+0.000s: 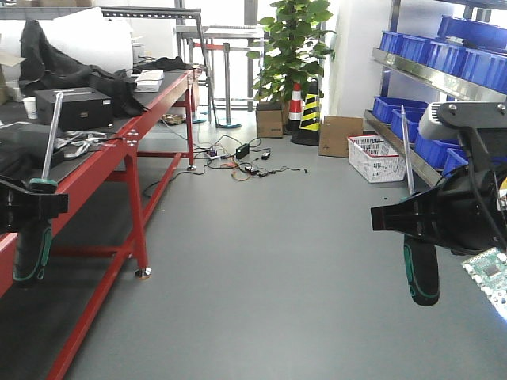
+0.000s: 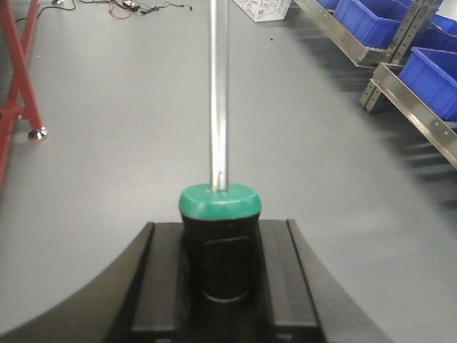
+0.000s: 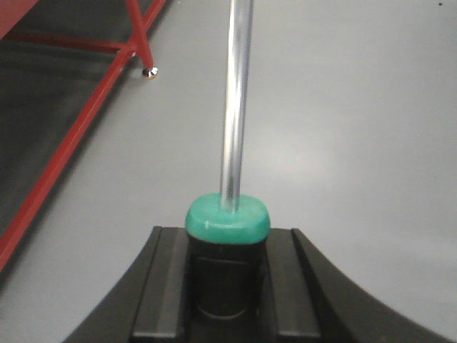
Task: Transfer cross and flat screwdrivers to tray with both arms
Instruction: 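Drive the base away from the table carrying both screwdrivers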
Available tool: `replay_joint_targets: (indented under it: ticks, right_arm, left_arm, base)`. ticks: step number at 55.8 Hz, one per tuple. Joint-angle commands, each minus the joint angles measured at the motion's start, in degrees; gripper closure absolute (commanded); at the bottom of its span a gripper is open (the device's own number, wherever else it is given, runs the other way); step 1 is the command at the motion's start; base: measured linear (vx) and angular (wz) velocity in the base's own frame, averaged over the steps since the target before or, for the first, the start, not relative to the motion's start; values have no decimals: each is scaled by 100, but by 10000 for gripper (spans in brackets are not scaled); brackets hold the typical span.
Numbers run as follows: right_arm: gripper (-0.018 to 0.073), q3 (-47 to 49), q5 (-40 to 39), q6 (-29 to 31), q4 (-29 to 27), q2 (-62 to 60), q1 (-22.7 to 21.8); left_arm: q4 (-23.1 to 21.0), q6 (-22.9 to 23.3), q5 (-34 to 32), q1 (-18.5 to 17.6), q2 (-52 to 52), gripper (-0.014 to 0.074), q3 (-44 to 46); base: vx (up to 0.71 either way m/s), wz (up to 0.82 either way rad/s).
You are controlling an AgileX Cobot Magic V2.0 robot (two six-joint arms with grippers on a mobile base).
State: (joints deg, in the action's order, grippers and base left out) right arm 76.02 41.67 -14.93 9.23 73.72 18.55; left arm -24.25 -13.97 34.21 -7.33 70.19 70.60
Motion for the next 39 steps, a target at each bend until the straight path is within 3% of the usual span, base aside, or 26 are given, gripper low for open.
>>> replay_joint_targets:
  ticks: [1,18,39]
  right_arm:
    - [567,178,-473,7,81,-143,-20]
    - [567,178,-467,7,81,-98,-20]
    - [567,178,-468,7,81,-98,-20]
  left_arm:
    - [-155,19,-458,-22,-159,594,174]
    - [-155,19,-465,-22,-159,594,174]
    - [-155,19,-465,-22,-159,594,174]
  base:
    - [61,-7]
    - [57,-27]
    - [49,-62]
